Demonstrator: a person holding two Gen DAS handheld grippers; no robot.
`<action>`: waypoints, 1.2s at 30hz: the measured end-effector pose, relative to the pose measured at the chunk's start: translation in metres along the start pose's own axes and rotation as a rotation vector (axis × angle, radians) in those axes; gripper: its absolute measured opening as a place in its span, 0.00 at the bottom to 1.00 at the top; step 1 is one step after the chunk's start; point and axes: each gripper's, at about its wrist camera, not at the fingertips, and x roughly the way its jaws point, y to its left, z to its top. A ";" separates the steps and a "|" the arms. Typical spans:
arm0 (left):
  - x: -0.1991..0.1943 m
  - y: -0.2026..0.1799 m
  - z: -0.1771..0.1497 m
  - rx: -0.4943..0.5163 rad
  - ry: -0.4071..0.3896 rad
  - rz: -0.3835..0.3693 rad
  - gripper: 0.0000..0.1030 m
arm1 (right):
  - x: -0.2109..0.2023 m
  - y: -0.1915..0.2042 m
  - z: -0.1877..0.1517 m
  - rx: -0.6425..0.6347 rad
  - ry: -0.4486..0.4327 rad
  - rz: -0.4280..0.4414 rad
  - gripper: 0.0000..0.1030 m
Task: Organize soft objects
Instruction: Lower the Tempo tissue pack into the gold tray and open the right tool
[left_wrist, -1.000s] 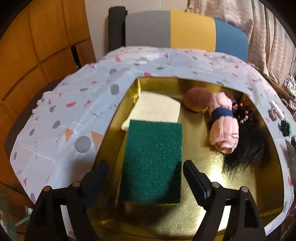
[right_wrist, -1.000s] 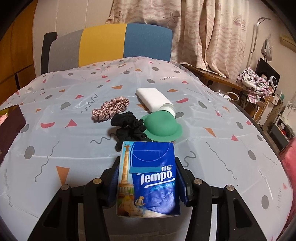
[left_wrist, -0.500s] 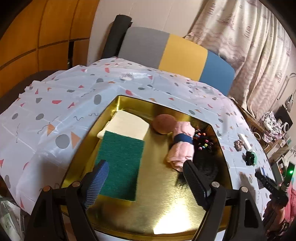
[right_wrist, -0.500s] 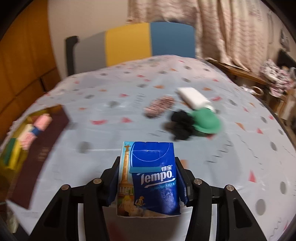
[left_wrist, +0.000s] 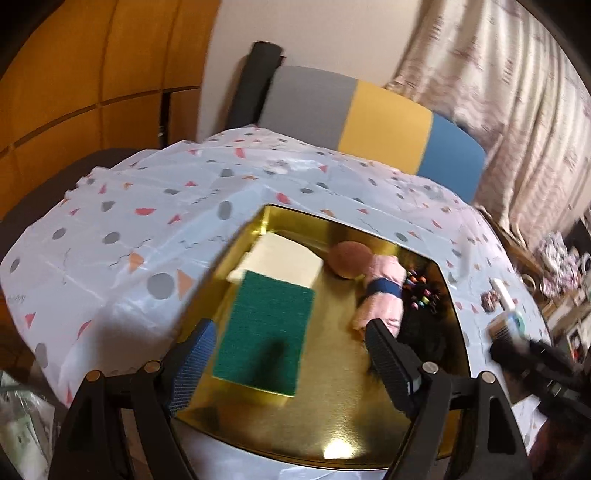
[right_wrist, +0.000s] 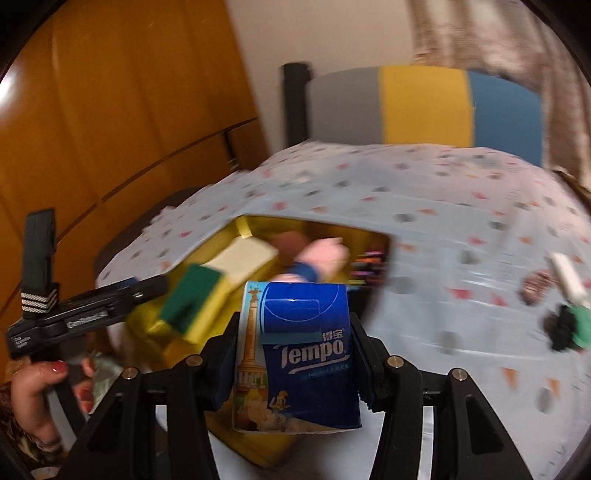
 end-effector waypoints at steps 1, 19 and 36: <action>-0.001 0.005 0.001 -0.017 -0.005 0.005 0.81 | 0.012 0.013 0.002 -0.017 0.028 0.010 0.52; -0.016 0.025 0.009 -0.113 -0.066 0.009 0.81 | 0.136 0.069 0.019 -0.012 0.252 -0.057 0.53; -0.016 -0.014 -0.007 -0.032 -0.037 -0.118 0.81 | -0.011 -0.016 0.013 0.039 -0.110 -0.202 0.76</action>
